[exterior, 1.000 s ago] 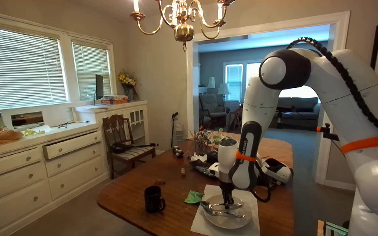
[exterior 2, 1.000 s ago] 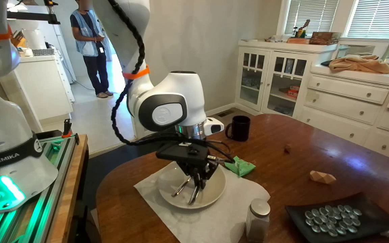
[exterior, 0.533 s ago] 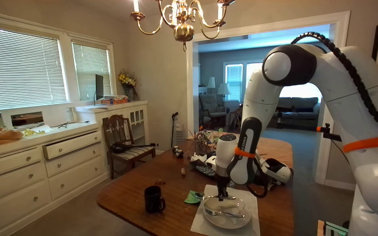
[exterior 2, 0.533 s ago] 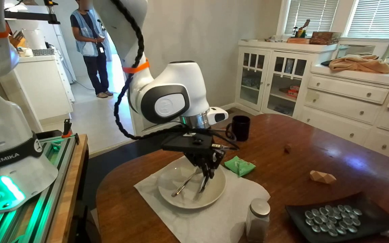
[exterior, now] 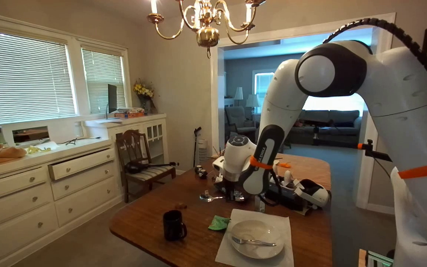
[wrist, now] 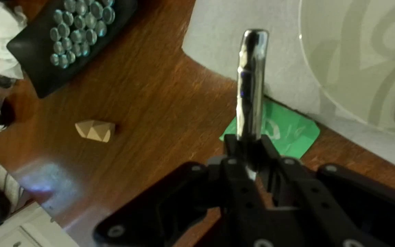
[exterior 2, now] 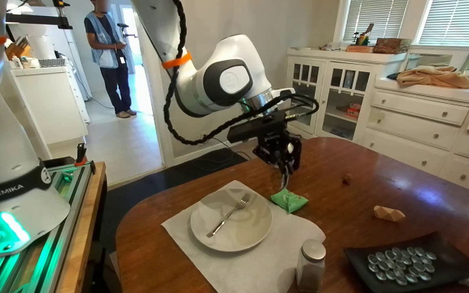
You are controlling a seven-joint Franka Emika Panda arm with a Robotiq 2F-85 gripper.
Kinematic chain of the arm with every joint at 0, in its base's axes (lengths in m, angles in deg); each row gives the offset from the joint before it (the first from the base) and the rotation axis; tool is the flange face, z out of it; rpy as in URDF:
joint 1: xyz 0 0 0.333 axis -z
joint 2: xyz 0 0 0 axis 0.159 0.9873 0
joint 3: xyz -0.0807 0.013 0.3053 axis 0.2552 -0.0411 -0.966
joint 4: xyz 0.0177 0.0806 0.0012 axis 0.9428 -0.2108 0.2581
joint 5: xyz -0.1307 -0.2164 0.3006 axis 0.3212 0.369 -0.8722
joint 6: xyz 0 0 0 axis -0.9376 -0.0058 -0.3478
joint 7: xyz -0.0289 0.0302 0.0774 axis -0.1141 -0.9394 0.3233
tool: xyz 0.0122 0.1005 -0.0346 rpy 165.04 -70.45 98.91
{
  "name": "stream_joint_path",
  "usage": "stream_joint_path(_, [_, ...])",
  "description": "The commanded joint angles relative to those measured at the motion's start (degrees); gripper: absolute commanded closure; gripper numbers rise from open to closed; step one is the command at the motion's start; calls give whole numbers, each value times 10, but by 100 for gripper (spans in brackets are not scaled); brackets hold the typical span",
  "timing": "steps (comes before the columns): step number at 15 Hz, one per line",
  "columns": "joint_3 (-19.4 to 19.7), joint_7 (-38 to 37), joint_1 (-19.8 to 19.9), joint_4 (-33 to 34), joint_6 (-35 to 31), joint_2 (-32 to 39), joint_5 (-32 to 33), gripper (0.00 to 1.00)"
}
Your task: Put the spice table on the table and the fork inside the cup
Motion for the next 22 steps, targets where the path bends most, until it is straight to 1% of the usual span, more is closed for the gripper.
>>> stream_joint_path(1, [-72,-33,33,54,75,10,2,96])
stream_joint_path(2, [-107,-23,63,52,91,1,-11,96])
stream_joint_path(3, [-84,-46,47,45,69,0,30,82])
stream_joint_path(4, [-107,-44,62,51,81,0,24,82])
stream_joint_path(5, [-117,-42,71,53,83,0,21,82])
stream_joint_path(7, [-121,-41,81,54,83,1,20,82])
stream_joint_path(8, [-121,-40,83,54,83,1,19,96])
stream_joint_path(10, [-120,-40,83,65,109,-4,33,96])
stream_joint_path(12, [-126,-38,83,79,146,-11,45,96])
stream_joint_path(14, [-142,-31,89,101,191,-13,52,96])
stream_joint_path(18, [-184,-14,100,165,304,-2,55,96])
stream_joint_path(20, [-207,7,111,194,349,7,46,96])
stream_joint_path(22, [-232,40,125,218,379,15,29,96])
